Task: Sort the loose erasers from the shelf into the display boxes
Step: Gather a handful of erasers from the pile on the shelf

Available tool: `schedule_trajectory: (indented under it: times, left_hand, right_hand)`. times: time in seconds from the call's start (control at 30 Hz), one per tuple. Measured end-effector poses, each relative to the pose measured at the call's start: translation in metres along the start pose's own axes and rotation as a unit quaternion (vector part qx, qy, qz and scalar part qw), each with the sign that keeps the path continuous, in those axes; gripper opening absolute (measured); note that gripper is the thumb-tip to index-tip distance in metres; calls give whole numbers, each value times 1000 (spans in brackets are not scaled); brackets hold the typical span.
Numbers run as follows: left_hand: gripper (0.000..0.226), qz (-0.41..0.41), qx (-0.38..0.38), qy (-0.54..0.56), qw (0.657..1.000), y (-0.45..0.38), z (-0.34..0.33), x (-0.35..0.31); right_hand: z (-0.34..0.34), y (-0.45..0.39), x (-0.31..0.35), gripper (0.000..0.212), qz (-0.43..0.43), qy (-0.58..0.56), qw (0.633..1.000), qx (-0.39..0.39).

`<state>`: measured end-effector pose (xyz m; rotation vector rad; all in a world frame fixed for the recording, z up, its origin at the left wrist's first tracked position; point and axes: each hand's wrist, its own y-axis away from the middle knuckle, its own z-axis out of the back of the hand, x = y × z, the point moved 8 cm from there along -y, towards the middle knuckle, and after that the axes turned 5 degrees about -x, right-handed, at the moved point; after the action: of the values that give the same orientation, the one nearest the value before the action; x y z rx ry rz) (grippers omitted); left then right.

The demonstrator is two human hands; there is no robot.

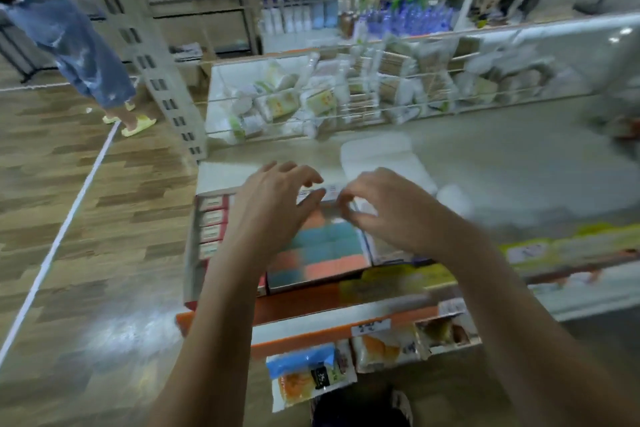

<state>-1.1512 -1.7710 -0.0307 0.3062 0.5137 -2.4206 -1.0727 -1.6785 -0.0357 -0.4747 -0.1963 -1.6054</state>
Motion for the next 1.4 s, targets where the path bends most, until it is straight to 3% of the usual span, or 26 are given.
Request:
schedule_trajectory:
  times: [0.23,0.43,0.63,0.8,1.0,1.13,1.3,1.4]
  left_hand:
    - [29,-168,3,8,986,-56,-65,-178]
    - [33,-196,-3,29,980,-77,-146,-335]
    - [43,-205,68,-16,976,-92,-235,-452]
    - [51,-205,102,-42,972,-113,-280,-504]
    - [47,-202,50,-14,978,-166,-310,-548]
    - [56,-182,34,-27,982,-220,-330,-565]
    - [38,-134,1,-33,990,-269,-342,-572]
    - [42,-97,31,-58,993,-289,-355,-568]
  right_hand:
    - [92,94,-140,26,-157,60,979,-114]
    - [153,216,-264,36,-302,99,931,-177]
    - [193,323,-364,46,-381,133,898,-178]
    - [215,360,-424,46,-402,100,893,-176]
    - [243,364,-502,48,-403,111,891,-176]
    - [274,346,-561,44,-383,91,899,-194]
    - [295,309,-631,44,-367,78,914,-157]
    - [293,296,-668,43,-395,53,904,-157]
